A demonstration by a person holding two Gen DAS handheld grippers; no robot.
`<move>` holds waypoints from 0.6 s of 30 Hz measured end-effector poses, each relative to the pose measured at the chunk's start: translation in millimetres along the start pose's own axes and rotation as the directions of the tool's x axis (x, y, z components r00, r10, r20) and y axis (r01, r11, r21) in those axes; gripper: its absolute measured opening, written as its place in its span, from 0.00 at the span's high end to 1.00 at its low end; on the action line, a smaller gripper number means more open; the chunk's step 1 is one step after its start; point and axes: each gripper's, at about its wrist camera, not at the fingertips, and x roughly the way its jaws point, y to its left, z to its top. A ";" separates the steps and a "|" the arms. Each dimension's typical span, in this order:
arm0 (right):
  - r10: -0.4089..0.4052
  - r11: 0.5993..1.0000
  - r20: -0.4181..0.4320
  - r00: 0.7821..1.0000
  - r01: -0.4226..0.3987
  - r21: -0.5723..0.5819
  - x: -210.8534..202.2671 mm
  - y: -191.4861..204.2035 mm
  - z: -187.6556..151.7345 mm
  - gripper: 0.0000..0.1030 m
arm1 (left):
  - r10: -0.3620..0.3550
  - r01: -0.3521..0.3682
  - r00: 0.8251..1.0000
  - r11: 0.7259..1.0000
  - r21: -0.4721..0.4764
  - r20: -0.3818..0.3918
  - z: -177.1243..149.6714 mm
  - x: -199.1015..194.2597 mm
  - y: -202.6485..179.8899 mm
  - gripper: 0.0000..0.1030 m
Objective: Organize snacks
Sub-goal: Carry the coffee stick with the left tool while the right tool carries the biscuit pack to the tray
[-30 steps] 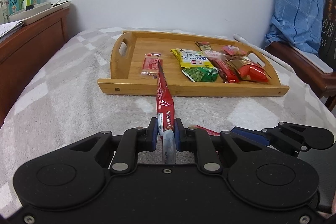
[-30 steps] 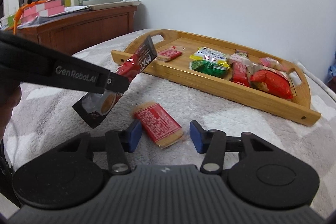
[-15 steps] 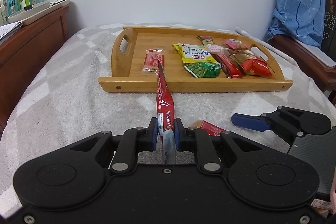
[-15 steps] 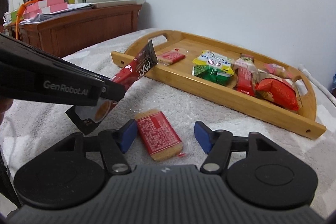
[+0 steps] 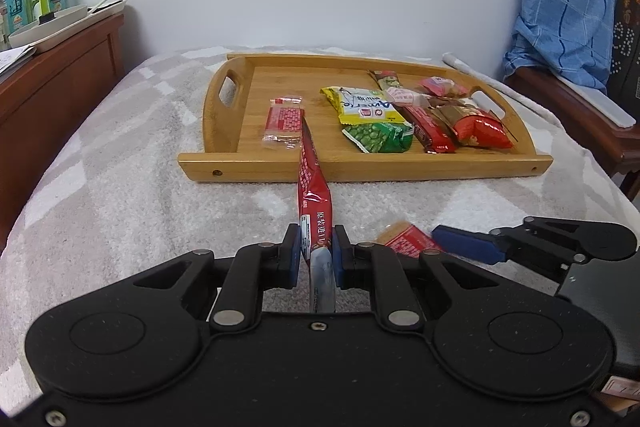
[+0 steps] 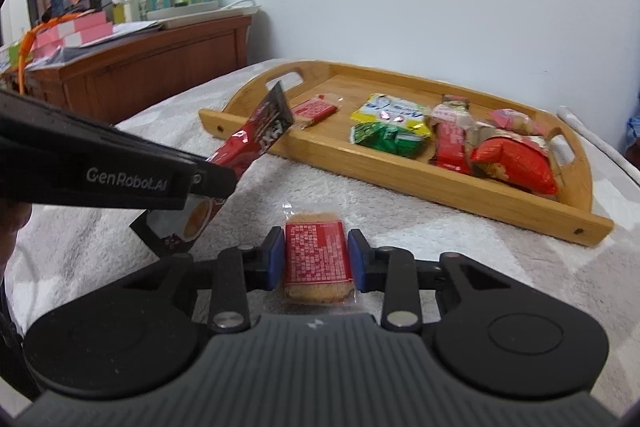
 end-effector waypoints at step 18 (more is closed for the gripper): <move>-0.117 0.977 0.071 0.991 0.102 0.189 -16.2 -42.4 46.6 0.63 | -0.025 0.024 0.997 1.000 0.014 0.075 59.1 -4.9 1.7 0.86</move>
